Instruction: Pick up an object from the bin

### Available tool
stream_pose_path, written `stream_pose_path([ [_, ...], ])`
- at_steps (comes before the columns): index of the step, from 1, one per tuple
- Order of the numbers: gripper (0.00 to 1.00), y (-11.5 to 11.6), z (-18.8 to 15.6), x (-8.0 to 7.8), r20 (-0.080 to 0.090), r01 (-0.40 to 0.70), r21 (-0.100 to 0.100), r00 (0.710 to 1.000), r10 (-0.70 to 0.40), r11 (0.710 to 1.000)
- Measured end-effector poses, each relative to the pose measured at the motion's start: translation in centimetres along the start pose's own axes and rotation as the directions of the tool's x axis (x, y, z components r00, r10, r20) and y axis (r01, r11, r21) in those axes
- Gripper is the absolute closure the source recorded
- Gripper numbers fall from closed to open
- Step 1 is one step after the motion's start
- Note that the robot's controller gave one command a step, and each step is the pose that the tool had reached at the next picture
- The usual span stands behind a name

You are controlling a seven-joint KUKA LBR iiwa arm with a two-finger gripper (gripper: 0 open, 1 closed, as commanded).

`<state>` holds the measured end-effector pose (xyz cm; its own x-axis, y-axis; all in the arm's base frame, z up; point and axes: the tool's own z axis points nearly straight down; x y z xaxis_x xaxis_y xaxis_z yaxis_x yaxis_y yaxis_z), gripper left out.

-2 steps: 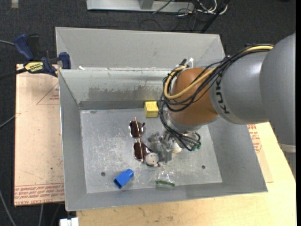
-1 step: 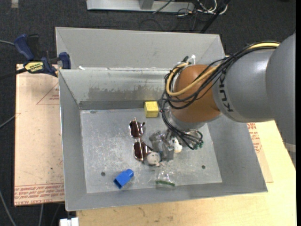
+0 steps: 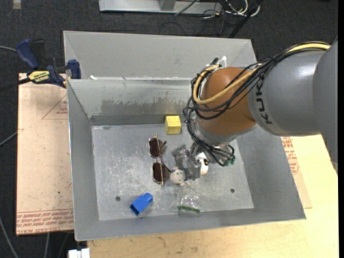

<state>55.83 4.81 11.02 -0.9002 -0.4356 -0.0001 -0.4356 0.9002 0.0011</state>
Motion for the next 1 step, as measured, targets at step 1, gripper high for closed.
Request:
stream_pose_path([
  [1,1.00,-0.03,-1.00,-0.15,0.007,0.000,0.003,1.000,0.000,1.000],
])
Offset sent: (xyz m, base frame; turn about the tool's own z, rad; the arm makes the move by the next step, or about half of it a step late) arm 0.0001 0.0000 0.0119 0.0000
